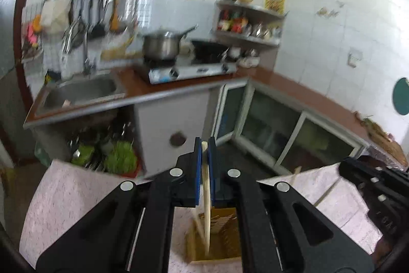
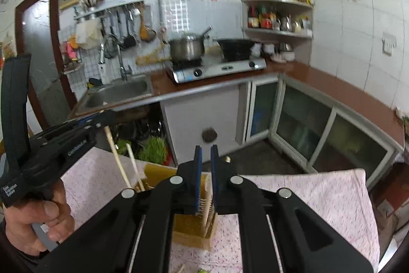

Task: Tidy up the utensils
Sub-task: 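Lower both chopsticks into the holder and open both tools, then withdraw both tools back toward the green frog fork on the cloth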

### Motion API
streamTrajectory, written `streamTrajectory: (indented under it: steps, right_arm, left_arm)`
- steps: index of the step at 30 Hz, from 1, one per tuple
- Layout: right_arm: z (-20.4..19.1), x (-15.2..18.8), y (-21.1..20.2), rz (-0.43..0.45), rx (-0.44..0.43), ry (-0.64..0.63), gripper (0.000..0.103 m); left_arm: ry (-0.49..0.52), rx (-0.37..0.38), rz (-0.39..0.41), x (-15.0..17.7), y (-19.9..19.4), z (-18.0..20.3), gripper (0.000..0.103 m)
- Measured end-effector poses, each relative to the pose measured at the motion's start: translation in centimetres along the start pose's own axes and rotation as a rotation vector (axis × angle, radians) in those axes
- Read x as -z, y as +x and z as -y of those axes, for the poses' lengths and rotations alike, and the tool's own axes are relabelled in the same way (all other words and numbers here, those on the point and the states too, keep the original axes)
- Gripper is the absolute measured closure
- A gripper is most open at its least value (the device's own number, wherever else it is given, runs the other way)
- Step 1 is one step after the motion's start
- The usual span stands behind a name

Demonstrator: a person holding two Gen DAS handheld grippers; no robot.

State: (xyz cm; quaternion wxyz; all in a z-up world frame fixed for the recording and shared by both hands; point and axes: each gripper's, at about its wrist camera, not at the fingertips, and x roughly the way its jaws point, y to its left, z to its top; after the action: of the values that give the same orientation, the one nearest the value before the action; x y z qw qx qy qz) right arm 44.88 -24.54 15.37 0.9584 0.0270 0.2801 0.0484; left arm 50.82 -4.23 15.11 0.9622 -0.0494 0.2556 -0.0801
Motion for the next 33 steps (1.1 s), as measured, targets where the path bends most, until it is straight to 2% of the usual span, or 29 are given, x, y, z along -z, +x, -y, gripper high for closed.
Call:
streamTrajectory:
  steps: [1, 2, 3, 4, 9, 11, 17, 21, 26, 33]
  right_arm:
    - [0.2, 0.2, 0.1, 0.0, 0.004, 0.007, 0.089]
    - [0.8, 0.2, 0.1, 0.01, 0.009, 0.028, 0.083]
    - [1.1, 0.4, -0.1, 0.021, 0.012, 0.041, 0.069]
    - [1.6, 0.5, -0.4, 0.04, 0.015, 0.058, 0.065]
    - [2.6, 2.6, -1.9, 0.062, 0.049, 0.046, 0.065]
    - [3.3, 4.9, -2.5, 0.058, 0.083, 0.037, 0.065]
    - [5.0, 12.8, -3.9, -0.011, 0.109, 0.077, 0.065]
    - [4.7, 17.5, -5.0, -0.05, 0.141, 0.077, 0.065]
    - [3.8, 20.2, -6.0, -0.044, 0.144, 0.059, 0.065]
    - [3.9, 21.5, -6.7, -0.015, 0.149, 0.05, 0.065]
  left_arm:
    - [-0.008, -0.01, -0.019, 0.3, 0.5, -0.4, 0.085]
    - [-0.015, -0.026, -0.022, 0.5, 0.8, -0.9, 0.079]
    - [-0.016, -0.039, -0.017, 0.6, 0.8, -1.3, 0.074]
    - [-0.018, -0.043, -0.016, 0.7, 0.7, -1.6, 0.074]
    - [-0.019, -0.069, 0.006, 2.5, -1.5, -3.6, 0.073]
    - [-0.024, -0.095, 0.0, 4.9, -2.8, -4.6, 0.072]
    - [-0.062, -0.133, -0.053, 12.4, -5.7, -7.1, 0.065]
    - [-0.077, -0.153, -0.114, 17.5, -7.1, -7.5, 0.063]
    - [-0.046, -0.157, -0.115, 20.9, -8.6, -6.9, 0.063]
    - [-0.025, -0.134, -0.141, 22.2, -8.4, -6.5, 0.063]
